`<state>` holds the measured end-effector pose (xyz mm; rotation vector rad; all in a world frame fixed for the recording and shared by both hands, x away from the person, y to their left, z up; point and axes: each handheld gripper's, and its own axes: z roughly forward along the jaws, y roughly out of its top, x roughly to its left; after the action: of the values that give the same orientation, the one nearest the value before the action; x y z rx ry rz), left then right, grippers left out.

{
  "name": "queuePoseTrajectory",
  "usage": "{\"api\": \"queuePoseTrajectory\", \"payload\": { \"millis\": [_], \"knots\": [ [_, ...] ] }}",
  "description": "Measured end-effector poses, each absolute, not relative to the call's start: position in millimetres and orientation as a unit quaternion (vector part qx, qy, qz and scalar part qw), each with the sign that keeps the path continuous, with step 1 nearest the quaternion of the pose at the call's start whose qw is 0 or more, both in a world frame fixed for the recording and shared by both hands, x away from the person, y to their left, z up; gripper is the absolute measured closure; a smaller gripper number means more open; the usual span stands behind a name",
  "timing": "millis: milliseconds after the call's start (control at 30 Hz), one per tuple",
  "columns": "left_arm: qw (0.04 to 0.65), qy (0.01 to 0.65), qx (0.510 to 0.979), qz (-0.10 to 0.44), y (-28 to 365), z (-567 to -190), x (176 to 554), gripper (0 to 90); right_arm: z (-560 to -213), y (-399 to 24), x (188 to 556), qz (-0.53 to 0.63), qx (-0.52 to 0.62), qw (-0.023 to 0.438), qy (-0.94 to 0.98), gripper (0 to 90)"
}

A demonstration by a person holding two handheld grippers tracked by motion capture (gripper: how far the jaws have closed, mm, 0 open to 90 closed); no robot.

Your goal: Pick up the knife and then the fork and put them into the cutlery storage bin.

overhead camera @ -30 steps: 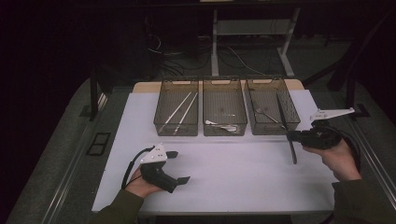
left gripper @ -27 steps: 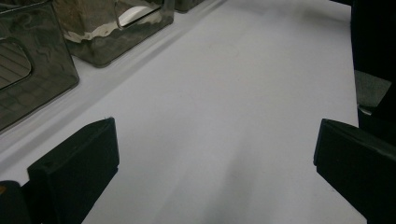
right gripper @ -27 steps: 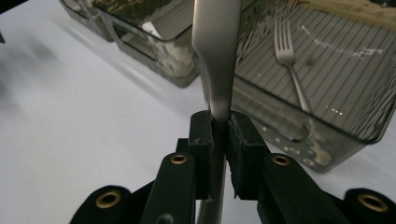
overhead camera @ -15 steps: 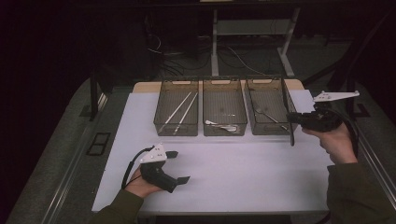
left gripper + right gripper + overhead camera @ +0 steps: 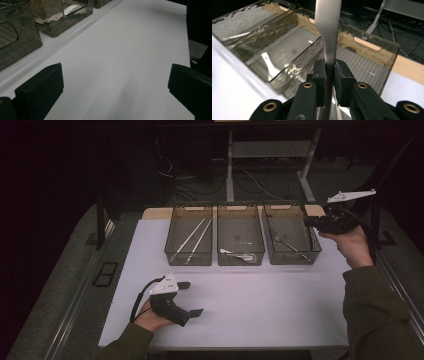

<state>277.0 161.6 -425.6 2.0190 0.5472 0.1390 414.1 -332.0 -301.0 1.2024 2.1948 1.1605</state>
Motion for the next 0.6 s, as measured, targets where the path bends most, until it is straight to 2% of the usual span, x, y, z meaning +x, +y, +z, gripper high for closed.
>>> {"api": "queuePoseTrajectory", "payload": {
  "millis": [233,600],
  "knots": [
    [0.501,0.226,0.834,0.056,162,-426,277,0.0,-308,-332,441,0.404,0.440,0.210,0.774,80.0],
    [0.503,0.226,0.832,0.054,162,-426,277,0.0,-342,-332,458,0.365,0.458,0.197,0.786,80.0]
  ]
}}
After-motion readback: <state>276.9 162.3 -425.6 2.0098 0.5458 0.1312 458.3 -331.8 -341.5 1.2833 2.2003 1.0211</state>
